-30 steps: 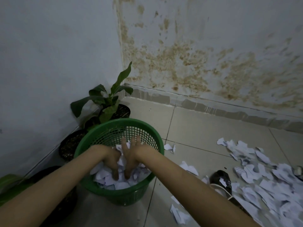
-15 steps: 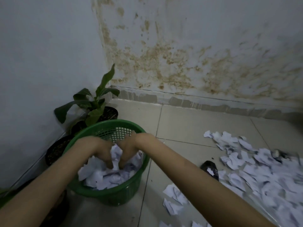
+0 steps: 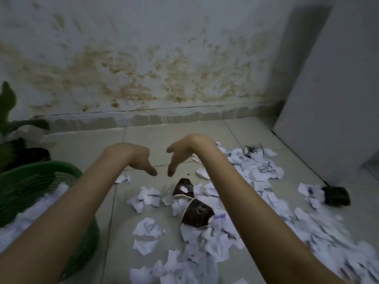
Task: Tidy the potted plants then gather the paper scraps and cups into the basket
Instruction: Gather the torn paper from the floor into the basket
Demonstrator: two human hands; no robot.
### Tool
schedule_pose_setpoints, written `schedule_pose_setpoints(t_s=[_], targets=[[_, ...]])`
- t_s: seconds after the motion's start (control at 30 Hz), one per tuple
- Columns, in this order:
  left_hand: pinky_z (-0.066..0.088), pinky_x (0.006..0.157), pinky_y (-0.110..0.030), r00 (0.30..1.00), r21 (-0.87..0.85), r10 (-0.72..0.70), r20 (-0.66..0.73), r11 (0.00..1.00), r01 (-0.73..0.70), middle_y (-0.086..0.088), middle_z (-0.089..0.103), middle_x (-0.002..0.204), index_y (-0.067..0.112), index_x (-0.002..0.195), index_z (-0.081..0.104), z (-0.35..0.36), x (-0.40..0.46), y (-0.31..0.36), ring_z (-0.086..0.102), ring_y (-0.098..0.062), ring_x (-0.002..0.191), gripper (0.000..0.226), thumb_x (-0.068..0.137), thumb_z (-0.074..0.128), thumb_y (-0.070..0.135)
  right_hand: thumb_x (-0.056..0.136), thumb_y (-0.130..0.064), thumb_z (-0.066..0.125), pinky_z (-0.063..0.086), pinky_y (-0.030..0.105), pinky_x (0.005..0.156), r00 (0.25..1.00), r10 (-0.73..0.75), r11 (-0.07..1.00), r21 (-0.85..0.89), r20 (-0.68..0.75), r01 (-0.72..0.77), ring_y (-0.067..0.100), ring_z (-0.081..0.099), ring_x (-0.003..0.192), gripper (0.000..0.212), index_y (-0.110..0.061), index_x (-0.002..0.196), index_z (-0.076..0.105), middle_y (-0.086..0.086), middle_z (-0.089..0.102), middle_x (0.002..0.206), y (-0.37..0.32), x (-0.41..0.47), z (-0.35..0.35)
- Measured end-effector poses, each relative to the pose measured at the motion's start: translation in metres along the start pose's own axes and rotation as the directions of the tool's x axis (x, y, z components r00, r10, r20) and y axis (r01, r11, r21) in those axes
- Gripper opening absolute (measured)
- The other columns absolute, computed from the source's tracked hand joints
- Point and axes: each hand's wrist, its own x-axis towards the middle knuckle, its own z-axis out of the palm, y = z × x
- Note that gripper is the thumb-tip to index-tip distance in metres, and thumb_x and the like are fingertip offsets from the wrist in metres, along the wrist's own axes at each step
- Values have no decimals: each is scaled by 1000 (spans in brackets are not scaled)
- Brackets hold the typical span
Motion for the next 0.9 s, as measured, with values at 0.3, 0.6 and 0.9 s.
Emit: schedule_pose_setpoints(t_s=[0.3,0.6,0.9], targets=[[31,109,-36,979,175,149,140,969,-173,-7,26,153,9,146,24,10,78,125,32,-26,137,77,89,49,53,91,-44,50,40,38,100,909,399,887,203,118,-415,32,44,128,64,-3,138,38,12,37,147,221,13,71],[36,104,-38,967,47,254,-32,966,-252,-17,32,143,6,140,25,78,184,169,36,-31,131,61,92,49,34,98,-34,42,32,38,105,847,525,725,562,-79,-397,34,37,133,57,-12,147,21,18,33,148,318,95,160],[37,99,-30,909,-303,172,-380,905,-298,-11,40,137,8,135,39,143,232,168,39,-24,125,44,93,46,20,95,-52,31,0,62,111,902,432,802,460,-8,-380,44,-13,141,61,-34,148,5,10,-10,157,290,139,239]])
